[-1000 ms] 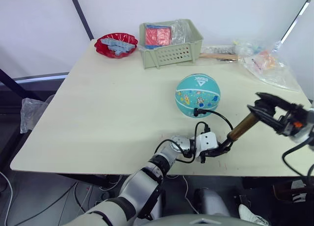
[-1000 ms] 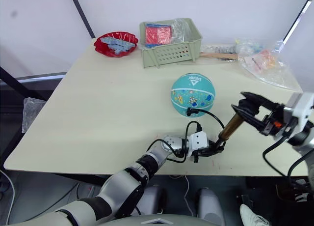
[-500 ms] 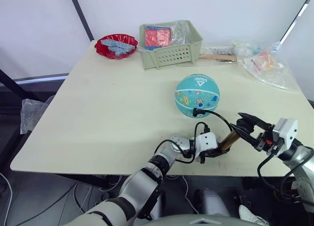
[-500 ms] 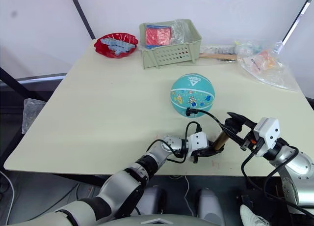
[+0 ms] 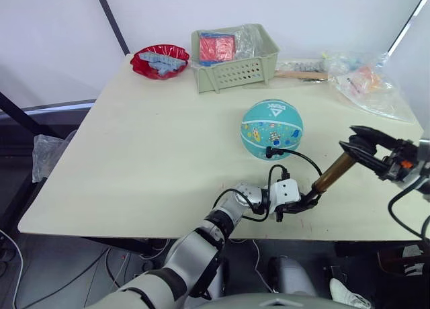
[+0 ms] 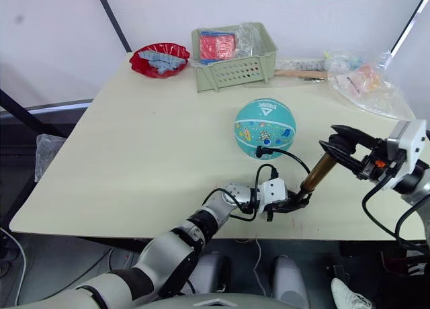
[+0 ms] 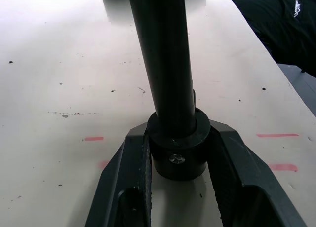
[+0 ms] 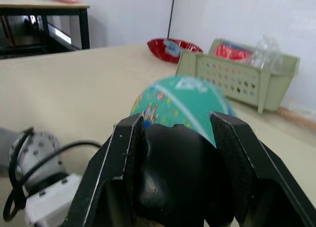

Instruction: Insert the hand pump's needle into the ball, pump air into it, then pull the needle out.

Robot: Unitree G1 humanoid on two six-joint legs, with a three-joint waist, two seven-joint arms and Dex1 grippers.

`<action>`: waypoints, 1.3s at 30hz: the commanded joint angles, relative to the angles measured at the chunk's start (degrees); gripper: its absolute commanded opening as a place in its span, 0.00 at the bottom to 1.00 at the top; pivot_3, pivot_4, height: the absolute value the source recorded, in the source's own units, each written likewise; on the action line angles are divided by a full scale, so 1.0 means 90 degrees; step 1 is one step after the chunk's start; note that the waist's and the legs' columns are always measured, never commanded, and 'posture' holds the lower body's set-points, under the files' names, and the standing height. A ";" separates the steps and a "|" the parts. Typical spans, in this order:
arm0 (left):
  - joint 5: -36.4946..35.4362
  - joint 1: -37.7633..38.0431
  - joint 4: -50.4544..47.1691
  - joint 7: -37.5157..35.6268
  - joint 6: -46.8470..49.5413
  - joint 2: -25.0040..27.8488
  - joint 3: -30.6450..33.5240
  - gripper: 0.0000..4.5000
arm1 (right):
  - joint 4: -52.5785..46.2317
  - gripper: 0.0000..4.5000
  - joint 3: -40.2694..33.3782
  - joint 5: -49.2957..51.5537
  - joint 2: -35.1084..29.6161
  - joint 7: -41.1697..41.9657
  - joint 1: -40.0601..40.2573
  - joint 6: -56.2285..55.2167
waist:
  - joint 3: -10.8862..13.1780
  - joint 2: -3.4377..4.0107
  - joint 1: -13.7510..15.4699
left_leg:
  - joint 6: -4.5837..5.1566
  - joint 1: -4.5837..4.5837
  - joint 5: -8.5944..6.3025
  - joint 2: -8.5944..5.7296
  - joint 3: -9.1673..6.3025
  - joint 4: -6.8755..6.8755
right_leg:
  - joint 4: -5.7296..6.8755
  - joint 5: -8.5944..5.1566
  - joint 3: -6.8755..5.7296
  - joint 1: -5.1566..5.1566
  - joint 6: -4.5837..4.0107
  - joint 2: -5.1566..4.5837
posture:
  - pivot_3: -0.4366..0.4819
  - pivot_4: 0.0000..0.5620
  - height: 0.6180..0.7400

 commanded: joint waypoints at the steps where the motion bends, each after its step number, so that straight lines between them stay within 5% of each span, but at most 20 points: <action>1: 0.0347 0.0284 0.0419 -0.0133 0.0213 0.0188 -0.0260 0.24 | -0.0301 0.36 -0.1042 0.0599 -0.0338 -0.0376 -0.0419 0.0285 | 0.0001 -0.0001 -0.0002 | 0.0000 0.0000 0.0000 0.0000 0.0000 0.0000 | 0.0000 0.0000 0.0000 0.0000 0.0000 -0.0001 | 0.48 0.27 1.00; 13: 0.0345 0.0271 0.0400 -0.0198 0.0214 0.0203 -0.0262 0.24 | -0.0155 0.36 -0.1727 0.1523 -0.1344 -0.0398 -0.1477 0.1522 | 0.0048 0.0032 0.0001 | 0.0000 -0.0009 0.0000 -0.0005 0.0005 0.0001 | 0.0000 0.0000 0.0002 -0.0006 0.0001 -0.0012 | 0.48 0.27 1.00; 25: 0.0331 0.0250 0.0360 -0.0205 0.0237 0.0237 -0.0247 0.24 | -0.0474 0.36 -0.0336 -0.0090 0.0075 -0.0173 0.0264 0.0764 | 0.0012 -0.0037 -0.0016 | 0.0001 0.0006 0.0000 0.0000 -0.0002 0.0001 | 0.0003 -0.0001 -0.0001 0.0005 0.0003 0.0000 | 0.48 0.27 1.00; 32: 0.0345 0.0289 0.0311 -0.0211 0.0225 0.0303 -0.0253 0.24 | 0.0375 0.36 0.0894 -0.1923 0.0768 -0.0130 0.1071 -0.0845 | -0.0055 -0.0099 -0.0016 | 0.0000 0.0010 0.0000 0.0011 -0.0019 0.0000 | 0.0005 -0.0002 -0.0006 0.0008 -0.0002 0.0029 | 0.48 0.27 1.00; 39: 0.0347 0.0305 0.0280 -0.0222 0.0229 0.0313 -0.0258 0.24 | 0.0792 0.36 0.1451 -0.2374 0.1173 -0.0180 0.1267 -0.1530 | -0.0068 -0.0096 -0.0015 | -0.0001 0.0026 -0.0001 0.0022 -0.0019 -0.0001 | 0.0006 -0.0003 -0.0006 0.0013 -0.0003 0.0029 | 0.48 0.27 1.00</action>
